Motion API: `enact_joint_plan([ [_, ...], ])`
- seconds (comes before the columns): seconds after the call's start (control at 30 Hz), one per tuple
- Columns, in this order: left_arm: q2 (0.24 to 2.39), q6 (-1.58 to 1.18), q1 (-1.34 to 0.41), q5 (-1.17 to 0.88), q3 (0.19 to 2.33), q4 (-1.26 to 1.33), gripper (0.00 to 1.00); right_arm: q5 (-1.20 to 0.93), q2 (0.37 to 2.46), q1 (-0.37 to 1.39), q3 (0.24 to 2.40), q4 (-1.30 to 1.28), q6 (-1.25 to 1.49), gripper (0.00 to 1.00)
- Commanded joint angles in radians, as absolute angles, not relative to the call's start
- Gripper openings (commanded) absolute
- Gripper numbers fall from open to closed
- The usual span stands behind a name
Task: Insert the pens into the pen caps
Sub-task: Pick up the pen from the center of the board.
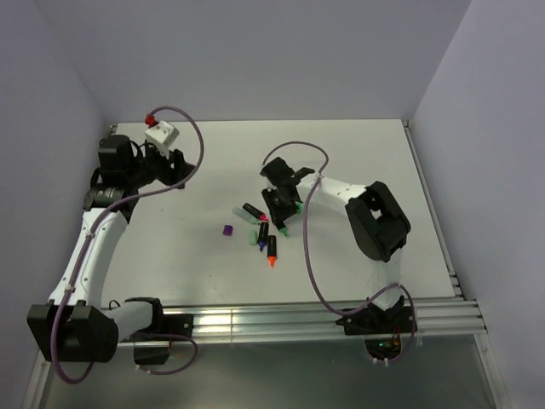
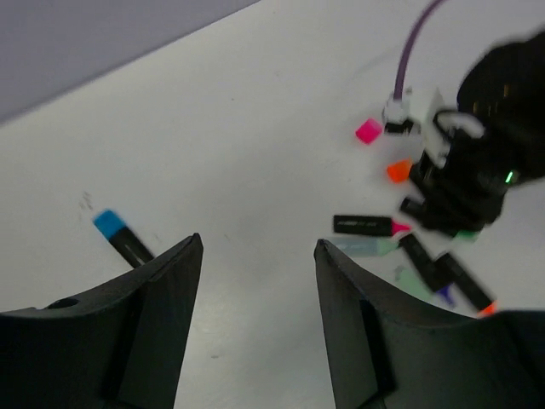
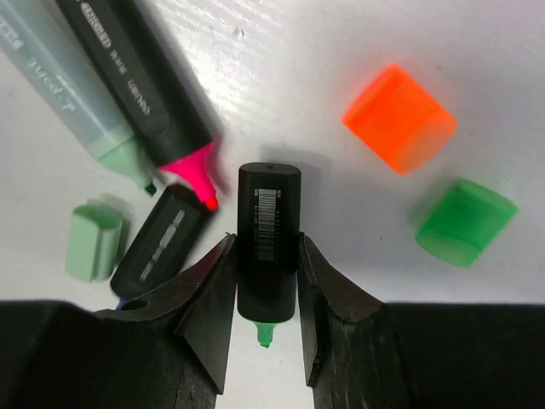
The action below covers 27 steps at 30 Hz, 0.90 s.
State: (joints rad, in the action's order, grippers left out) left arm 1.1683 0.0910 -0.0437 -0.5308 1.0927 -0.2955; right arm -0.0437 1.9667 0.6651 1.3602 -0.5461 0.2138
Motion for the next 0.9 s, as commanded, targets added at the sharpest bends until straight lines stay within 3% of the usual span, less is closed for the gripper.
enact_joint_plan([
  [0.0, 1.095, 0.540, -0.049, -0.753, 1.083, -0.273, 0.59, -0.097, 1.839, 0.629, 1.404, -0.592, 0.190, 0.00],
  [0.17, 1.077, 1.163, -0.159, -0.747, 1.028, -0.391, 0.63, -0.225, 1.703, 0.583, 1.410, -0.611, 0.163, 0.00],
  [0.37, 0.997, 1.708, -0.368, -0.736, 0.744, -0.204, 0.60, -0.334, 1.641, 0.578, 1.436, -0.632, 0.212, 0.00],
  [0.7, 1.107, 1.986, -0.627, -0.690, 0.733, -0.244, 0.60, -0.405, 1.651, 0.595, 1.437, -0.647, 0.327, 0.00],
  [0.87, 1.155, 1.974, -0.670, -0.618, 0.652, -0.030, 0.60, -0.501, 1.704, 0.597, 1.437, -0.647, 0.368, 0.00],
])
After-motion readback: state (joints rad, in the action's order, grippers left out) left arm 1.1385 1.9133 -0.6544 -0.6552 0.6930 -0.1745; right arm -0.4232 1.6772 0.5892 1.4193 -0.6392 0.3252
